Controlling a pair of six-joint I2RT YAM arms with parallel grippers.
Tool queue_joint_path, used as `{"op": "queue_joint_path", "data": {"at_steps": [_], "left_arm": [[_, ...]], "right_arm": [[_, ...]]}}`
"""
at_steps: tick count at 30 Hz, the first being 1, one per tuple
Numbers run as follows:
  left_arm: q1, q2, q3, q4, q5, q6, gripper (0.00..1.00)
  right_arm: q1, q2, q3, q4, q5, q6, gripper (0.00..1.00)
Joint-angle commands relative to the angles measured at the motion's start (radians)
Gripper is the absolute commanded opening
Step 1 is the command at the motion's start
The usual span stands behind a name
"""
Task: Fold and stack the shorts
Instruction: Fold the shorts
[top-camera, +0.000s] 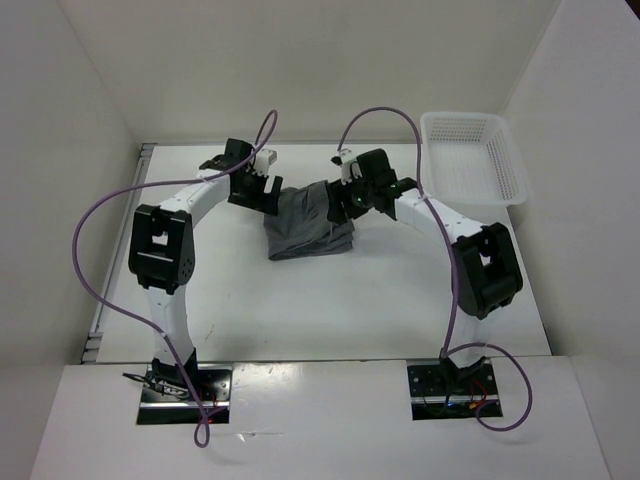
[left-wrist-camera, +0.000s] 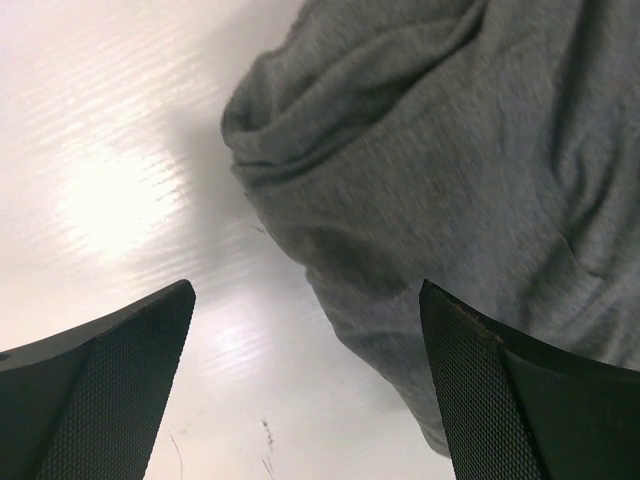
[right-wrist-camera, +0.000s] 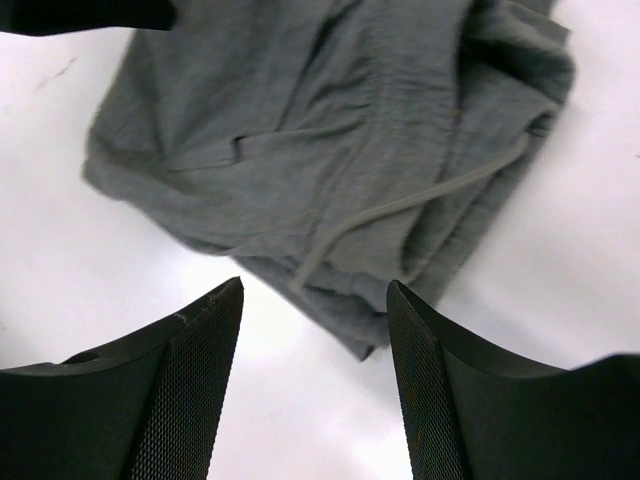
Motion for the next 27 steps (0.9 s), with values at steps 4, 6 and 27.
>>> {"op": "queue_joint_path", "data": {"at_steps": [4,6,27], "left_arm": [[0.009,0.05,0.065,-0.025,0.012,0.004,1.0],[0.009,0.05,0.065,-0.025,0.012,0.004,1.0],[0.009,0.096,0.092,-0.025,0.012,0.004,1.0]], "right_arm": [[-0.028,0.114,0.068,0.071,-0.022,-0.002,0.66],[-0.028,0.123,0.068,0.084,-0.052,0.011,0.66],[-0.093,0.014,0.0,-0.076,-0.232,-0.118,0.0]]}}
